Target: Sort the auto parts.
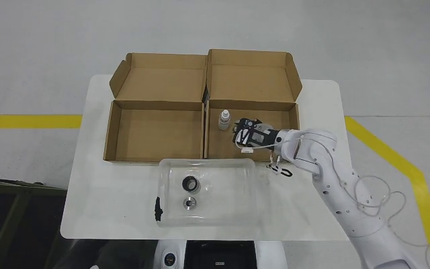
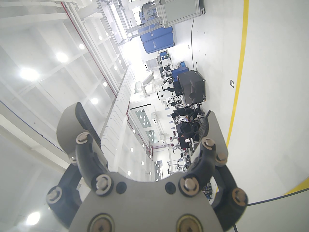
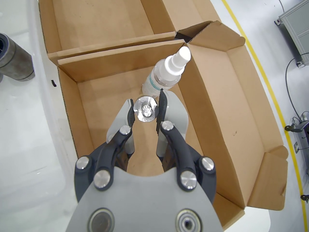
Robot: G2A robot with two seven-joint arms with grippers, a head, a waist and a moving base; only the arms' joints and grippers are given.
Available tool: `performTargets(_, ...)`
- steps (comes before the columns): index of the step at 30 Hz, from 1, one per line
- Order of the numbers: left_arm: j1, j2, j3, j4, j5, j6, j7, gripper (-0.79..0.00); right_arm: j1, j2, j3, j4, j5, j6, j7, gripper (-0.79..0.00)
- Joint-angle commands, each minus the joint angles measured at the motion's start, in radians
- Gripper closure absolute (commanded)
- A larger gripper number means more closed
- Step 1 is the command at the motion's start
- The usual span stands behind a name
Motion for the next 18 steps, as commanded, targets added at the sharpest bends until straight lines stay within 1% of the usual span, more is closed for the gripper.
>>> performTargets(1,0.0,0.0,0.0,0.0,0.0,0.0,0.0,-0.785,0.018,-0.003,-0.009,0.029,0.006,0.002,0.004,0.0)
performTargets(11,0.0,0.0,0.0,0.0,0.0,0.0,0.0,-0.785,0.092,-0.022,-0.059,0.156,0.032,0.0,0.017,0.0)
performTargets(18,0.0,0.0,0.0,0.0,0.0,0.0,0.0,-0.785,0.128,-0.033,-0.089,0.215,0.038,0.007,0.026,0.0)
